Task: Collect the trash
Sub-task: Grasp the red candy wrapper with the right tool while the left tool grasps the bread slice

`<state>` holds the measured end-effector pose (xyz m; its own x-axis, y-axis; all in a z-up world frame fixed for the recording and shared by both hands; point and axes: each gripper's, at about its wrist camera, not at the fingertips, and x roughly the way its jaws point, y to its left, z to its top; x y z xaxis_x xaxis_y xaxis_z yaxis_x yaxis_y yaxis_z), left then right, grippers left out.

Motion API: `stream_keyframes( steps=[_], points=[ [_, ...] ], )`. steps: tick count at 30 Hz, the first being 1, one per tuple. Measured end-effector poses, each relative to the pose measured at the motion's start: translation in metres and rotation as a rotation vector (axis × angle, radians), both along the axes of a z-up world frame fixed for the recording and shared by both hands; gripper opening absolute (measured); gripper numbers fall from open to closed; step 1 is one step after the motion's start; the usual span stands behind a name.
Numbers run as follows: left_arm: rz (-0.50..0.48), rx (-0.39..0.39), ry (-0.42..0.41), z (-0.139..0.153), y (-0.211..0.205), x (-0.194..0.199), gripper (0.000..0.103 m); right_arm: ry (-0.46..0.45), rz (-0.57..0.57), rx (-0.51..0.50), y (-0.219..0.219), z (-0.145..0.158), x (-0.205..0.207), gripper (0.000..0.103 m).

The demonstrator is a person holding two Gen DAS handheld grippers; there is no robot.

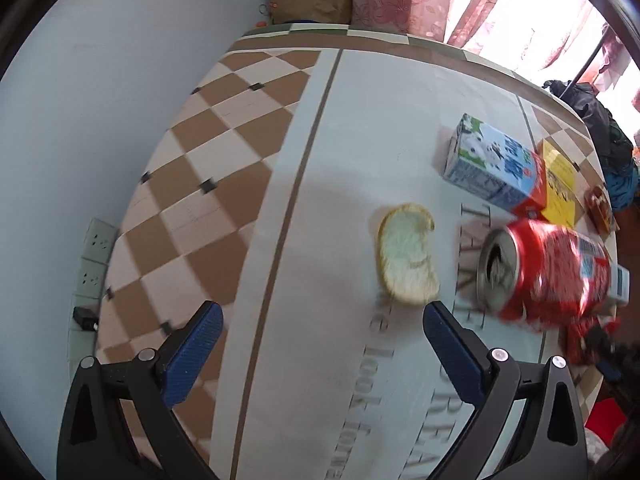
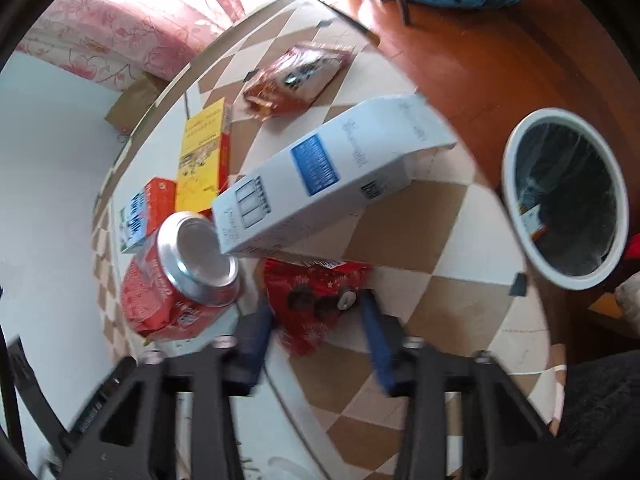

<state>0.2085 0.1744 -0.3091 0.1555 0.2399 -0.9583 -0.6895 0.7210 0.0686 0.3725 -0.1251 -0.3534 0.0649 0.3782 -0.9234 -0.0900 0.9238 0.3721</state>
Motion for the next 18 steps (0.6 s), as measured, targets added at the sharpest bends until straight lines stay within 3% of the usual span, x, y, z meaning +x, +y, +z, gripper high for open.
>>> stream_keyframes(
  steps=[3, 6, 10, 11, 13, 14, 18],
  points=[
    [-0.032, -0.007, -0.010, -0.004, 0.006, 0.015, 0.102, -0.026, 0.003, -0.023, -0.011, 0.005, 0.002, 0.032],
    [-0.076, -0.009, -0.019, -0.007, 0.009, 0.031, 0.088, -0.053, 0.007, -0.038, -0.020, 0.010, 0.002, 0.031],
    [-0.134, -0.034, -0.042, -0.015, 0.009, 0.044, 0.048, -0.050, 0.013, -0.040, -0.026, 0.011, 0.003, 0.030],
    [-0.146, -0.040, -0.062, -0.014, 0.008, 0.046, 0.031, -0.049, 0.013, -0.039, -0.027, 0.011, 0.003, 0.030],
    [-0.170, -0.032, -0.071, -0.012, 0.006, 0.050, 0.017, -0.046, 0.021, -0.040, -0.028, 0.010, 0.001, 0.030],
    [-0.180, -0.003, -0.058, -0.010, 0.004, 0.051, 0.011, -0.044, 0.025, -0.041, -0.028, 0.010, 0.001, 0.030],
    [-0.197, 0.027, -0.061, -0.005, 0.001, 0.046, 0.005, -0.046, 0.044, -0.043, -0.022, 0.010, -0.004, 0.029]
  ],
)
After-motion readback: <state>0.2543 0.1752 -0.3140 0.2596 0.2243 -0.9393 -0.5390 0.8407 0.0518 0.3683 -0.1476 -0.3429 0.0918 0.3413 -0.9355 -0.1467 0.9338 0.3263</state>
